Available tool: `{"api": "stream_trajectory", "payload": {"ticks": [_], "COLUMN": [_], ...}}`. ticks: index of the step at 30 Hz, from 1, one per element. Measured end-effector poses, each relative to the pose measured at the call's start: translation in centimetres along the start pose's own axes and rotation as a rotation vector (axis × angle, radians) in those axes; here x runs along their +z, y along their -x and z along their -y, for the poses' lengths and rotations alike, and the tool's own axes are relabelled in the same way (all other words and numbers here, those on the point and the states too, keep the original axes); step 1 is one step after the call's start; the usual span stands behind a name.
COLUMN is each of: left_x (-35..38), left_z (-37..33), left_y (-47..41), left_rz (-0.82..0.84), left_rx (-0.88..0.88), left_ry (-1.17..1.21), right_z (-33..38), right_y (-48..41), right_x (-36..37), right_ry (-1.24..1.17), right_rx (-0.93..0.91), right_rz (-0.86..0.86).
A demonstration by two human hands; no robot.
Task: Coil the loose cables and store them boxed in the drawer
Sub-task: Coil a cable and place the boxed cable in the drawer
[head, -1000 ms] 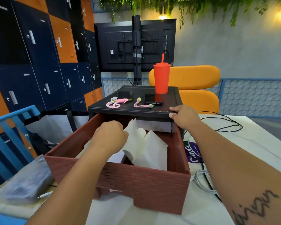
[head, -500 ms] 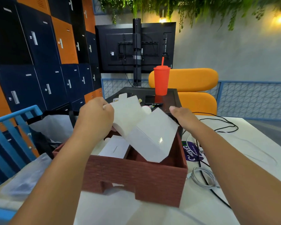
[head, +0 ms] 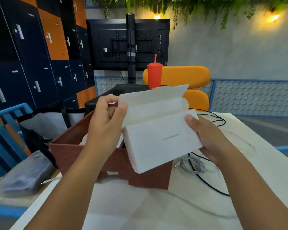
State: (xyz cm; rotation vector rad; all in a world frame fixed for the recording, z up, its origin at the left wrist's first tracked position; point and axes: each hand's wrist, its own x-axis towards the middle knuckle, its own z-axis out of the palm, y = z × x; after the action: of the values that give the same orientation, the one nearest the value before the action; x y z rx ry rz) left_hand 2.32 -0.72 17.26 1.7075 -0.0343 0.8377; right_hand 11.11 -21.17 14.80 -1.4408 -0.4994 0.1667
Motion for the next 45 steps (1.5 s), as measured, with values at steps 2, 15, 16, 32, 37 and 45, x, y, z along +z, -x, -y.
{"api": "stream_trajectory", "payload": {"ticks": [2, 15, 16, 32, 37, 45], "left_x": [0.4, -0.7, -0.6, 0.8, 0.8, 0.8], "left_z": [0.4, 6.7, 6.8, 8.6, 9.3, 8.6], "left_y": [2.2, 13.2, 13.5, 12.9, 12.3, 12.3], "left_rz": [0.055, 0.155, 0.131, -0.262, -0.275, -0.221], "left_rx": [-0.055, -0.372, -0.367, -0.49, -0.454, -0.408], "left_ry": [0.108, 0.106, 0.094, 0.115, 0.087, 0.194], "right_z": [-1.2, -8.6, -9.1, -10.2, -12.2, -14.7], "right_y": [2.1, 12.5, 12.8, 11.6, 7.3, 4.5], "right_x": [0.3, 3.2, 3.3, 1.1, -2.3, -3.5], "right_ry": [0.018, 0.121, 0.107, 0.207, 0.958, 1.374], "right_rx": [-0.065, -0.097, -0.089, -0.031, 0.024, 0.131], "right_rz": [-0.116, -0.162, -0.139, -0.324, -0.376, -0.276]}}
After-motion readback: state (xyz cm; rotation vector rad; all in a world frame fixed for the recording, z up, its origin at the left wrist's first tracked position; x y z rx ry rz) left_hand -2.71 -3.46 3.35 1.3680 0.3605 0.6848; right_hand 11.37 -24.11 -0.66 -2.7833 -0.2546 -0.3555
